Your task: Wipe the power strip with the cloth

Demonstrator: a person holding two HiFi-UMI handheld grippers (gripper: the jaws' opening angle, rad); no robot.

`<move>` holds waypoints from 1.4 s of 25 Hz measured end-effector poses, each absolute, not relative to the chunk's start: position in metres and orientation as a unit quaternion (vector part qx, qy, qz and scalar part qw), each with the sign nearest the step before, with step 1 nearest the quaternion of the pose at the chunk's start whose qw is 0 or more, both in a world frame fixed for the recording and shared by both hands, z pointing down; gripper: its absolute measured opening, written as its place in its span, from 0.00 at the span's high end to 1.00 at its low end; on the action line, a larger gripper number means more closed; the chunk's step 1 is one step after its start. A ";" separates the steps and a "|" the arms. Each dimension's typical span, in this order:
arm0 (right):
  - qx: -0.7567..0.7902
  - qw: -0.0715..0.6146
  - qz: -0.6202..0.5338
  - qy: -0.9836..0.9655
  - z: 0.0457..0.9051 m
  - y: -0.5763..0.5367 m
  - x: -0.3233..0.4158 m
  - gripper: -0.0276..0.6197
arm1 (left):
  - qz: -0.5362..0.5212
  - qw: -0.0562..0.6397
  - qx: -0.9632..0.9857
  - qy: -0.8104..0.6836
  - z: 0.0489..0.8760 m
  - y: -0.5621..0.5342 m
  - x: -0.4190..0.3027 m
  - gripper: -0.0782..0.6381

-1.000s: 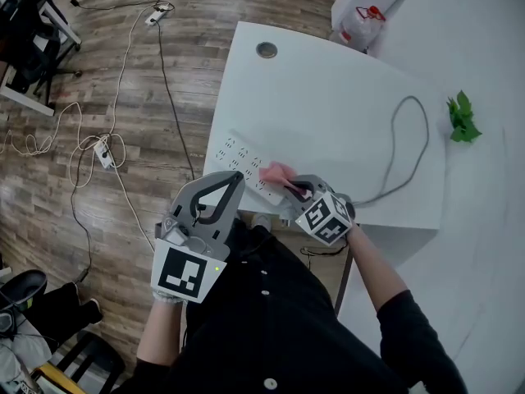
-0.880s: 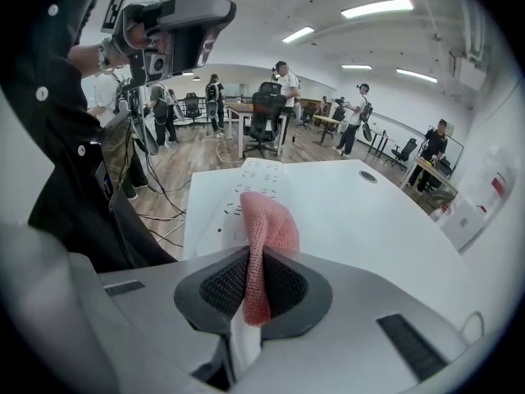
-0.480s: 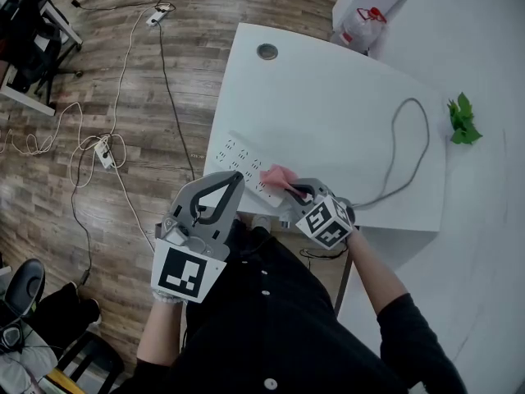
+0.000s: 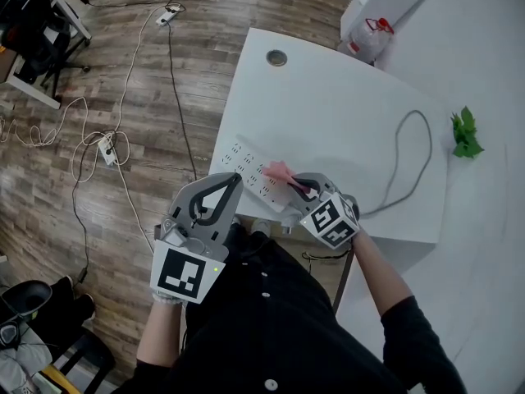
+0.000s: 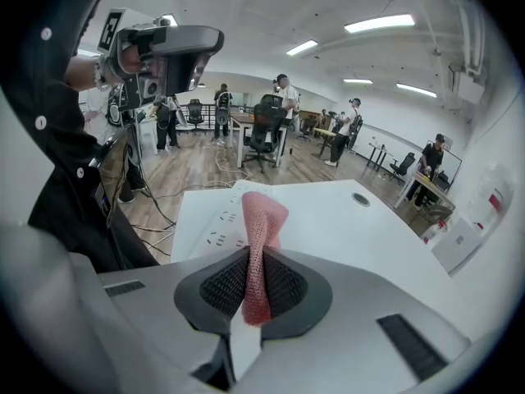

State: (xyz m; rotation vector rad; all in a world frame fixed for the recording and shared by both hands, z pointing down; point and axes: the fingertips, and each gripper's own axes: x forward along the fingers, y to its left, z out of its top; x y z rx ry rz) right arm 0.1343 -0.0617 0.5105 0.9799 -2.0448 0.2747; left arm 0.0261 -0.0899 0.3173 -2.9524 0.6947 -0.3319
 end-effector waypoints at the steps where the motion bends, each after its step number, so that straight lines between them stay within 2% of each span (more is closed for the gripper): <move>1: 0.390 0.413 0.104 -0.816 0.507 -0.067 0.133 0.87 | -0.108 0.046 -0.966 0.231 0.317 -0.091 0.024 0.87; 20: 0.308 0.395 0.019 -0.865 0.485 -0.142 0.054 0.87 | -0.121 0.029 -0.939 0.320 0.326 -0.098 -0.034 0.87; 35: 0.219 0.429 -0.011 -0.877 0.518 -0.166 0.002 0.87 | -0.130 0.018 -0.922 0.365 0.333 -0.100 -0.063 0.87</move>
